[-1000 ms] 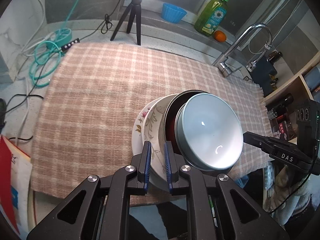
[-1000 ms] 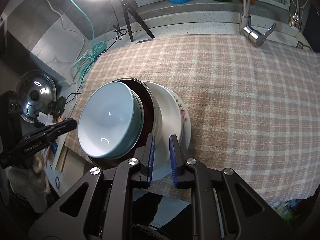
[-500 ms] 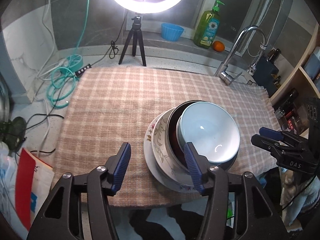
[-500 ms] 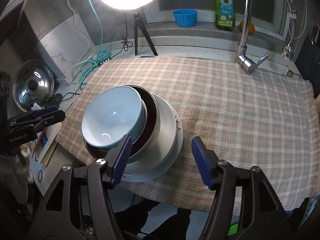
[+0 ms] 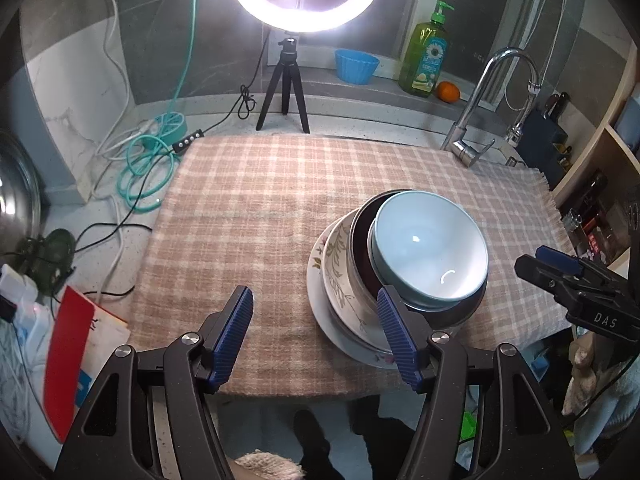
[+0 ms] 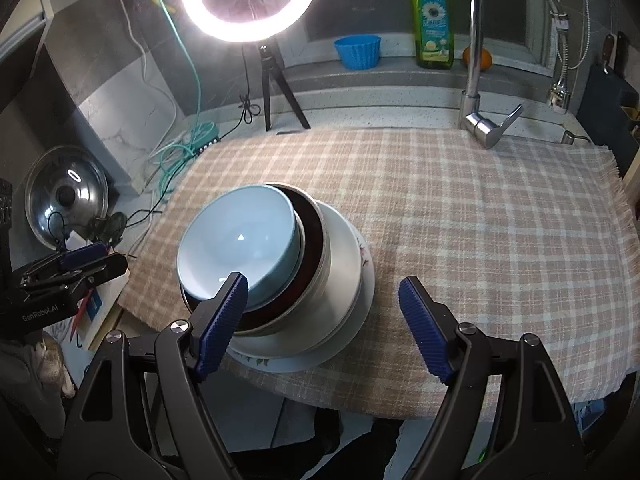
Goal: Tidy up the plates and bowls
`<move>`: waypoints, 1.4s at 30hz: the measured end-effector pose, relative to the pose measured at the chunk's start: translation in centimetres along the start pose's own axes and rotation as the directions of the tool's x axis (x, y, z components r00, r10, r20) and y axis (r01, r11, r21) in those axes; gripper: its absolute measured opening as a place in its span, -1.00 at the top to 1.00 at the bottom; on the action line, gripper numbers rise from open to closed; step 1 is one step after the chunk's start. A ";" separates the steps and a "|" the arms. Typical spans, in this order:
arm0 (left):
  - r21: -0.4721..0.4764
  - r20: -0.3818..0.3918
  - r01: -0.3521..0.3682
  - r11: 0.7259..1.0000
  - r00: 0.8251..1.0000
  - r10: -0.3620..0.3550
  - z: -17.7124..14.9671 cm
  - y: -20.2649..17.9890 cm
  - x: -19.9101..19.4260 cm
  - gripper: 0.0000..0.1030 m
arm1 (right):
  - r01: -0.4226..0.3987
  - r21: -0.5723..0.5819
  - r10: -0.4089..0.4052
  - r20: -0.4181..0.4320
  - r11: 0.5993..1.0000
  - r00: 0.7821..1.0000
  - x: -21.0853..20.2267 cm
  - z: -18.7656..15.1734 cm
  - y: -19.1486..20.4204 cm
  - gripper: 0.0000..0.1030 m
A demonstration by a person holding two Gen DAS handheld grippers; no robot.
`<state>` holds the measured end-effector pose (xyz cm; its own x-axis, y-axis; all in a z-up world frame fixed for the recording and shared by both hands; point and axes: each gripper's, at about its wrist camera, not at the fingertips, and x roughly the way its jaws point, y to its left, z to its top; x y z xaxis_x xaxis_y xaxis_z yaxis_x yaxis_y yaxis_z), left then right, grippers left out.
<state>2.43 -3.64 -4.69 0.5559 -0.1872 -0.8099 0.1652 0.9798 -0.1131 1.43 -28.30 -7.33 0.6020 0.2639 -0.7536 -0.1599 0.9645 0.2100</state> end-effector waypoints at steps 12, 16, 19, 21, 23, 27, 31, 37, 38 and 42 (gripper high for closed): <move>0.026 0.034 0.016 1.000 0.999 -0.017 0.7 -0.3 -0.2 -0.25 | 0.022 -0.032 -0.021 0.033 0.999 0.999 -0.3 0.6 0.7 -0.68; 0.034 0.038 0.011 0.999 0.999 -0.013 0.7 -0.3 -0.4 -0.25 | 0.019 -0.031 -0.018 0.033 0.999 0.999 -0.1 0.6 0.8 -0.68; 0.031 0.035 0.011 0.999 0.999 -0.012 0.7 -0.1 -0.3 -0.25 | 0.016 -0.034 -0.015 0.031 0.999 0.999 0.1 0.7 1.0 -0.68; 0.034 0.036 0.010 0.999 0.999 -0.011 0.7 -0.1 -0.3 -0.25 | 0.018 -0.035 -0.017 0.032 0.999 0.999 0.1 0.7 1.1 -0.68; 0.037 0.036 0.011 0.999 0.999 -0.012 0.7 -0.1 -0.3 -0.25 | 0.017 -0.032 -0.016 0.032 0.999 0.999 0.1 0.8 1.1 -0.68; 0.044 0.037 0.011 0.999 0.999 -0.013 0.7 -0.3 -0.3 -0.25 | 0.020 -0.032 -0.019 0.029 0.999 0.999 0.3 0.8 1.1 -0.68; 0.046 0.038 0.011 0.999 0.999 -0.013 0.7 -0.3 -0.4 -0.25 | 0.019 -0.032 -0.018 0.029 0.999 0.999 0.3 0.8 1.2 -0.68; 0.056 0.039 0.014 0.998 0.999 -0.016 0.7 -0.5 -0.5 -0.25 | 0.017 -0.024 -0.016 0.031 1.000 0.999 0.3 0.7 1.3 -0.68; 0.055 0.039 0.017 0.998 0.999 -0.019 0.7 -0.5 -0.5 -0.25 | 0.018 -0.025 -0.017 0.032 1.000 0.999 0.3 0.7 1.3 -0.68; 0.061 0.039 0.014 0.998 0.999 -0.016 0.7 -0.6 -0.5 -0.25 | 0.018 -0.026 -0.018 0.033 0.999 0.999 0.2 0.7 1.2 -0.68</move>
<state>2.60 -4.17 -3.80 0.5842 -0.2054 -0.7851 0.2220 0.9710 -0.0889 1.92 -27.11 -6.84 0.6303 0.2466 -0.7361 -0.1689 0.9691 0.1800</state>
